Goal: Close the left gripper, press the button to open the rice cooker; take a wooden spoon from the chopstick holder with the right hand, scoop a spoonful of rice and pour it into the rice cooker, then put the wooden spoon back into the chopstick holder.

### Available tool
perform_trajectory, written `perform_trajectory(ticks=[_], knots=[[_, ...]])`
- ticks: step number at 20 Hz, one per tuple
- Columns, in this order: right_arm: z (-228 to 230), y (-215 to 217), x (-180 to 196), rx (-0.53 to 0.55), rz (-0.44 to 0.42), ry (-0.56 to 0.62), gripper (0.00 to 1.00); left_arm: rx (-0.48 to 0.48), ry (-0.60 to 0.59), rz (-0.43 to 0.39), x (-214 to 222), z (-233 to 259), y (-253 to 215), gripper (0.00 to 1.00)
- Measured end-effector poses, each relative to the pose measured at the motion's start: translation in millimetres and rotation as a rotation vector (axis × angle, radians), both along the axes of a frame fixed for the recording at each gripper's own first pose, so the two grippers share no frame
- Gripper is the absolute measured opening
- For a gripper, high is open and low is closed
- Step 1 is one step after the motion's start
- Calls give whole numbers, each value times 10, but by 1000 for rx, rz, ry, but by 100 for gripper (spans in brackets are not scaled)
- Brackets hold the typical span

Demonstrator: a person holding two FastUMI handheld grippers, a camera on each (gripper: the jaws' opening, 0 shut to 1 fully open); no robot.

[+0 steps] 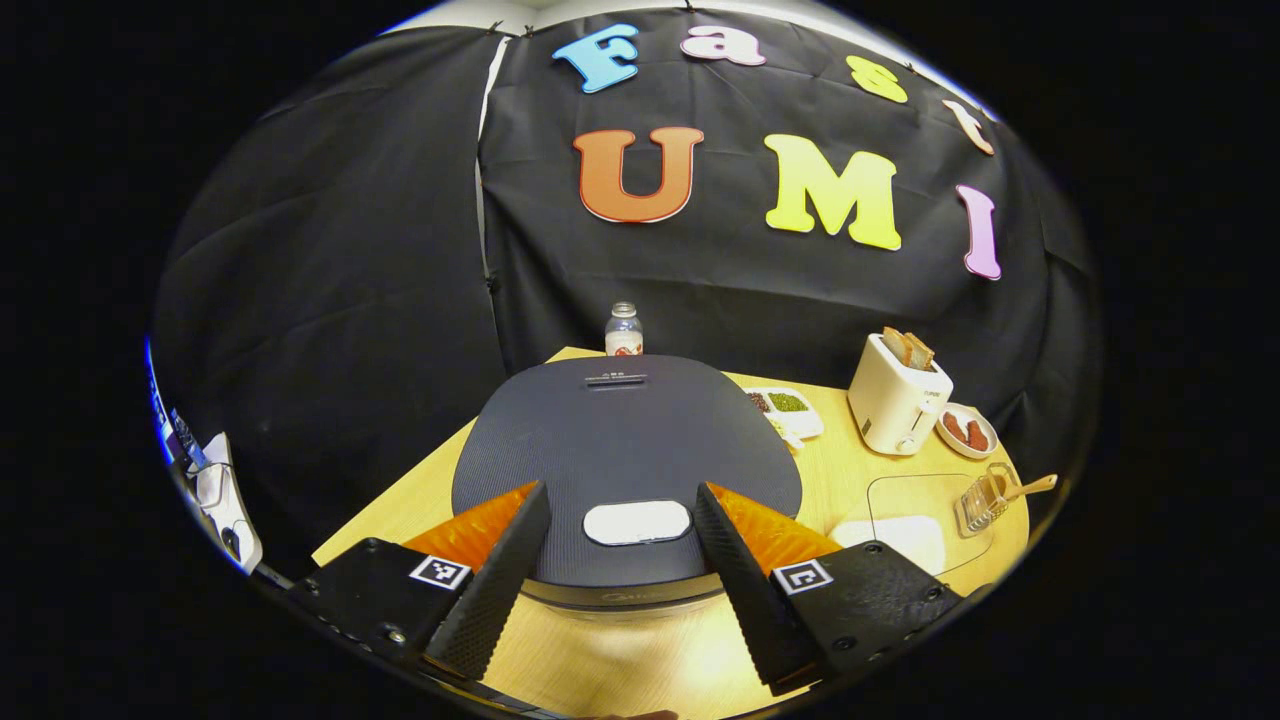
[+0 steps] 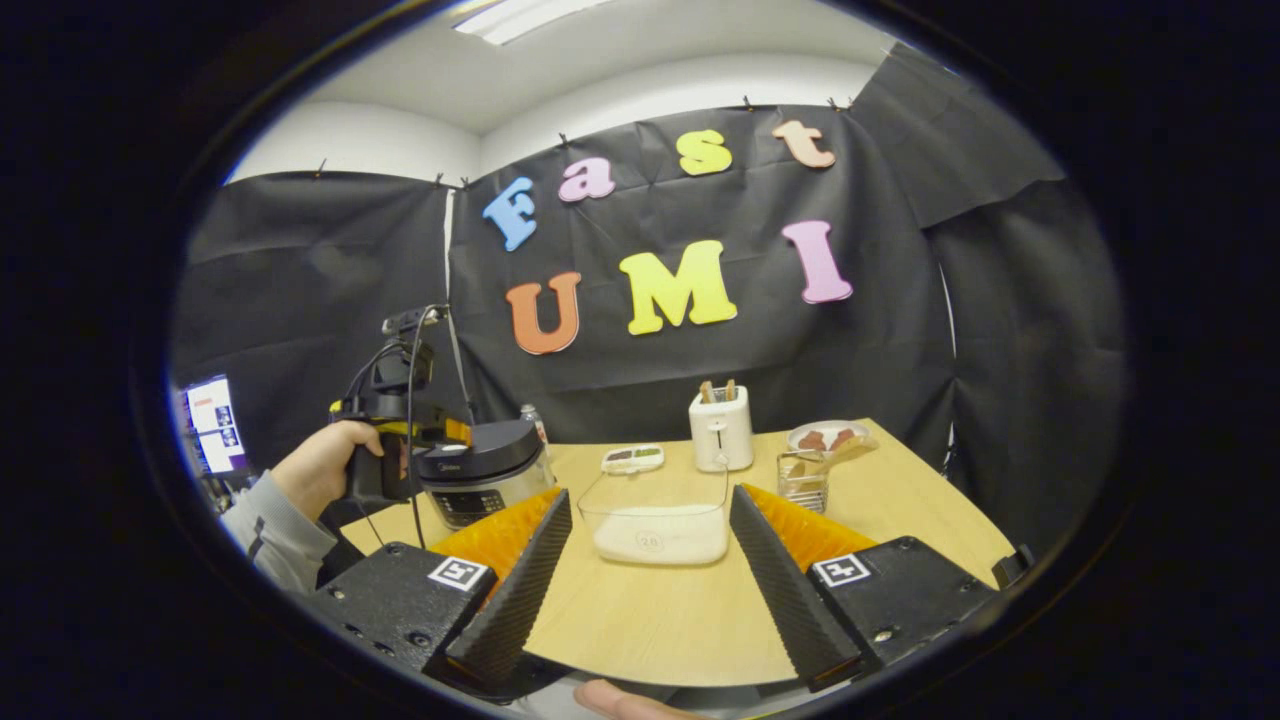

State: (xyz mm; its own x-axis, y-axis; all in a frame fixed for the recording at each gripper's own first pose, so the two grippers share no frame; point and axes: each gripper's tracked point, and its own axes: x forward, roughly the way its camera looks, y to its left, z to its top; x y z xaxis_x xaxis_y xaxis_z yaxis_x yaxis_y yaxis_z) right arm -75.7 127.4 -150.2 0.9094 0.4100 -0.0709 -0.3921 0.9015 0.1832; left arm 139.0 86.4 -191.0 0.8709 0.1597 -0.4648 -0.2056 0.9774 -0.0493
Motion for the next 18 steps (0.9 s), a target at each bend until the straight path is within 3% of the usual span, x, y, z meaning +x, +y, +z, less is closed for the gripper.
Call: perform_trajectory(ticks=[14, 15, 18], knots=[[-234, 138, 88, -14, 14, 41, 100, 72, -285, 41, -86, -87, -58, 96], [-238, 141, 96, -14, 14, 44, 100, 93, -316, 42, -80, -83, -52, 100], [-256, 152, 99, -14, 14, 51, 100, 84, -345, 44, -65, -66, -62, 95]])
